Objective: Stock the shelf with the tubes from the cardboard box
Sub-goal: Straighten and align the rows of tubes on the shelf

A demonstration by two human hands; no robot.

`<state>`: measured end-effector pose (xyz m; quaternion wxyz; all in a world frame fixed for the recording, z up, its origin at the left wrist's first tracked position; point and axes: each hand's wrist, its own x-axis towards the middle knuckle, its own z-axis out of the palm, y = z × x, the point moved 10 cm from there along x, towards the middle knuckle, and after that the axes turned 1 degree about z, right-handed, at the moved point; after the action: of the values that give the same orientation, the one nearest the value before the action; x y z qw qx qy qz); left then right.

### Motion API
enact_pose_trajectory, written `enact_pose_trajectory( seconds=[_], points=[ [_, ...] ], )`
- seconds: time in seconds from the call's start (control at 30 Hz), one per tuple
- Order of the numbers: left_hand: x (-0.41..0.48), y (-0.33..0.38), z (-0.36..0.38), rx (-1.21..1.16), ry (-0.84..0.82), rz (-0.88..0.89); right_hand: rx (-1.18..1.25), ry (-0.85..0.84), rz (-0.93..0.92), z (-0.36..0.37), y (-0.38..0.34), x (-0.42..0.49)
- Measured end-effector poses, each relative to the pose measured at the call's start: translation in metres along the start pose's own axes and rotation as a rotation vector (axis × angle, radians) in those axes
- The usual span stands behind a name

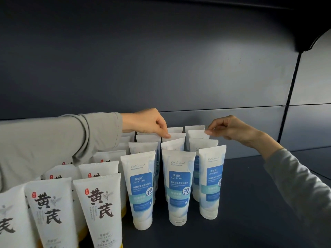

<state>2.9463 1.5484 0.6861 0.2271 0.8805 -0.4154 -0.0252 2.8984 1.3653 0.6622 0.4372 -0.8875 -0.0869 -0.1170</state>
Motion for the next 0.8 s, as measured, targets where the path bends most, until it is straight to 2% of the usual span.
enact_pose_trajectory(
  seconds=[0.27,0.53,0.8],
  points=[
    [0.004,0.005,0.004,-0.02,0.035,0.034,-0.01,0.033,0.062,-0.008,0.01,0.001],
    [0.0,0.006,0.001,0.055,-0.049,0.011,-0.043,0.006,0.047,-0.007,0.008,0.002],
    [-0.022,-0.006,-0.02,0.163,-0.122,-0.034,-0.059,0.168,-0.046,-0.025,-0.022,0.002]
  ],
)
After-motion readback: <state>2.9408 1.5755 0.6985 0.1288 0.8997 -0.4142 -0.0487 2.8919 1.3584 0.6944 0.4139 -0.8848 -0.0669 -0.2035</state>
